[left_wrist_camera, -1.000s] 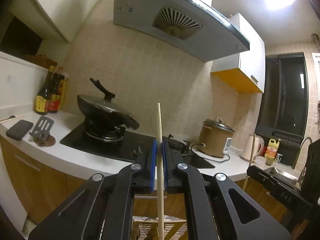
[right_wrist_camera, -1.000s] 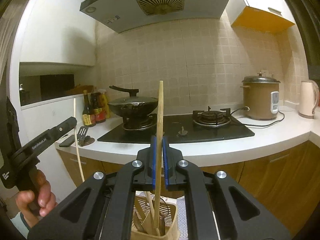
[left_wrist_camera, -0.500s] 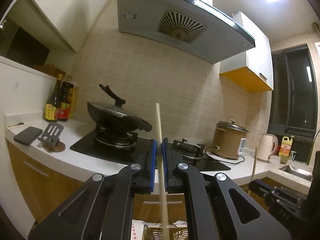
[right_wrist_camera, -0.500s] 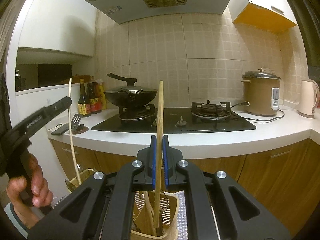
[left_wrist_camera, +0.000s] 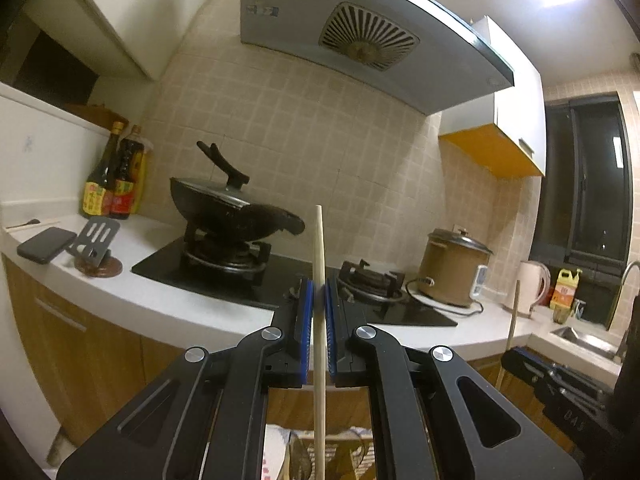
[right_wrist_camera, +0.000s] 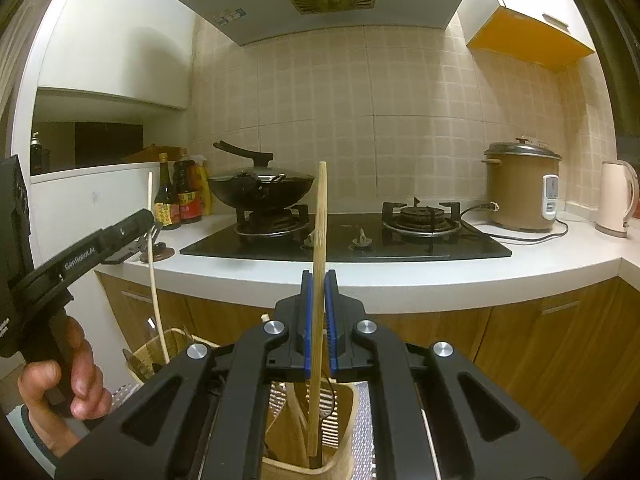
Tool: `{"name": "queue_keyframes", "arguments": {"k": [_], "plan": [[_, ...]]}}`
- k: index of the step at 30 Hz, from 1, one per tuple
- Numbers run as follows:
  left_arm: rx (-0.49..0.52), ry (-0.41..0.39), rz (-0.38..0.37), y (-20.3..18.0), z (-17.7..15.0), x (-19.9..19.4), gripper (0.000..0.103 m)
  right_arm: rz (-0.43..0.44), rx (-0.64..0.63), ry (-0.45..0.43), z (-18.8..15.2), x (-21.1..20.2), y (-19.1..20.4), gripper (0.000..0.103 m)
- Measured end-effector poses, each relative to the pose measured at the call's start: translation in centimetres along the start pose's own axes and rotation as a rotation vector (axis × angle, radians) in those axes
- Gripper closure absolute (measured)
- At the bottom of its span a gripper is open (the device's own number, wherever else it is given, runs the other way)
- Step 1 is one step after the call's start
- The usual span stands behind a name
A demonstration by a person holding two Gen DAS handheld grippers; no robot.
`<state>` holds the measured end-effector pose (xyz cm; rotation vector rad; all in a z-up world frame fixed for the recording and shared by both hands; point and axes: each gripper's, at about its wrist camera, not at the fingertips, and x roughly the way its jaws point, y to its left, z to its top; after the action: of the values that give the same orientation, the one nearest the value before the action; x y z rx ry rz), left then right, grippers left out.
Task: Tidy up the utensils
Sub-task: 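Open both tools to drop the chopsticks into the caddy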
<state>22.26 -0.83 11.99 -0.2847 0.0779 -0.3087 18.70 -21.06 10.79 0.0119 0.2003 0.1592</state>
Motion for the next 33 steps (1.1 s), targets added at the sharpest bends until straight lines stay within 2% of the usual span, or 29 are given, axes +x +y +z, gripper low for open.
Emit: {"name": "queue_keyframes", "arguments": {"k": [6,8,10,12,14,22,25,29,33], "plan": [[-0.007,0.041,-0.05,0.6,-0.5,-1.5,0.098,0.037,0.02,0.042,-1.0,-1.2,-0.3,0.098],[-0.007,0.062,-0.072,0.7,-0.7,-2.0,0.087,0.058,0.024,0.072,-1.4,-1.7,-0.4,0.096],[-0.012,0.068,-0.072,0.9,-0.8,-2.9,0.067,0.075,0.044,0.095,-1.7,-2.3,-0.6,0.086],[-0.023,0.076,-0.082,1.1,-0.9,-3.8,0.056,0.08,0.067,0.094,-2.0,-3.3,-0.9,0.063],[-0.026,0.085,-0.084,1.2,-0.9,-4.5,0.056,0.081,0.077,0.095,-2.2,-4.4,-1.0,0.057],[-0.047,0.12,-0.065,1.5,-1.5,-8.1,0.056,0.104,0.089,0.107,-3.1,-8.0,0.6,0.056],[-0.018,0.128,-0.056,0.5,-2.1,-10.0,0.056,0.102,0.092,0.103,-4.0,-9.3,1.5,0.05],[0.018,0.142,-0.029,-1.0,-3.3,-12.4,0.046,0.071,0.069,0.114,-5.2,-10.5,2.6,0.049],[0.01,0.145,0.008,-1.8,-4.9,-14.4,0.037,0.034,0.052,0.123,-6.9,-11.4,3.5,0.047]]}}
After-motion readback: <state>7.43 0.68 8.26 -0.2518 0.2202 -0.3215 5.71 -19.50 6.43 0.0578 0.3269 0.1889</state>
